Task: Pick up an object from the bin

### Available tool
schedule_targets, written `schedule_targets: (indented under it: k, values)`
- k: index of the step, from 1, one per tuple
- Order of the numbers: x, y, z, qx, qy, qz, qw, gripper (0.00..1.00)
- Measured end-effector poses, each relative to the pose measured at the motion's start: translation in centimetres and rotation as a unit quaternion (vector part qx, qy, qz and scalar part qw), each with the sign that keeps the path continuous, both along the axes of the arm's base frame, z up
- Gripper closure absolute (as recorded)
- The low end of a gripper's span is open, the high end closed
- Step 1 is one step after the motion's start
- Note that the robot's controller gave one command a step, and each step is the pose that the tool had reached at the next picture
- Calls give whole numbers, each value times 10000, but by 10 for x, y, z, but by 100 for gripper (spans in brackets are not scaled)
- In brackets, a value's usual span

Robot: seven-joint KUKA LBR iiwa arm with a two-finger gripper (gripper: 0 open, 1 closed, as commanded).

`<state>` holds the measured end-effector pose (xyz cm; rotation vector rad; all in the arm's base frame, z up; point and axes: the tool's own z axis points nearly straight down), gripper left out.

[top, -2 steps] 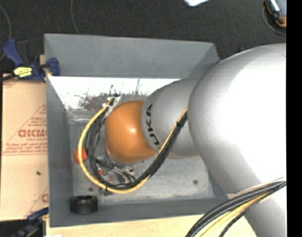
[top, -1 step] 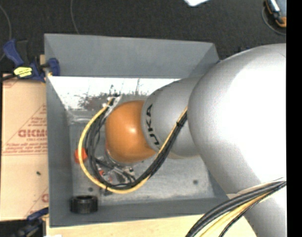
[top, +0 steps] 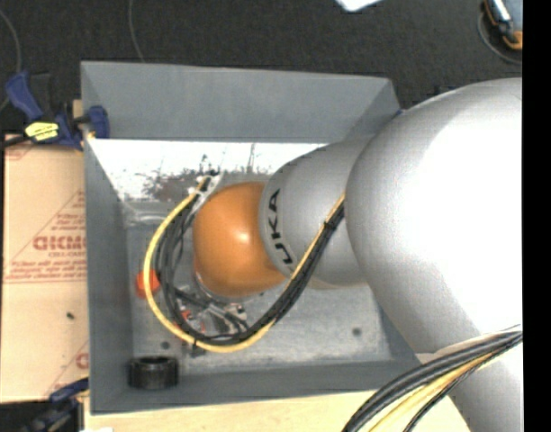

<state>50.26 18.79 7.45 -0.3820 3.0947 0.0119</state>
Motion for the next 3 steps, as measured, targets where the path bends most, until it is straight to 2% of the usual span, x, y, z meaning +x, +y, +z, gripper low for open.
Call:
schedule_targets:
  k: [1,3]
  values:
    - [-2,-1,15,-13,34,-4,10000,100]
    - [1,0,55,-2,-7,-8,10000,100]
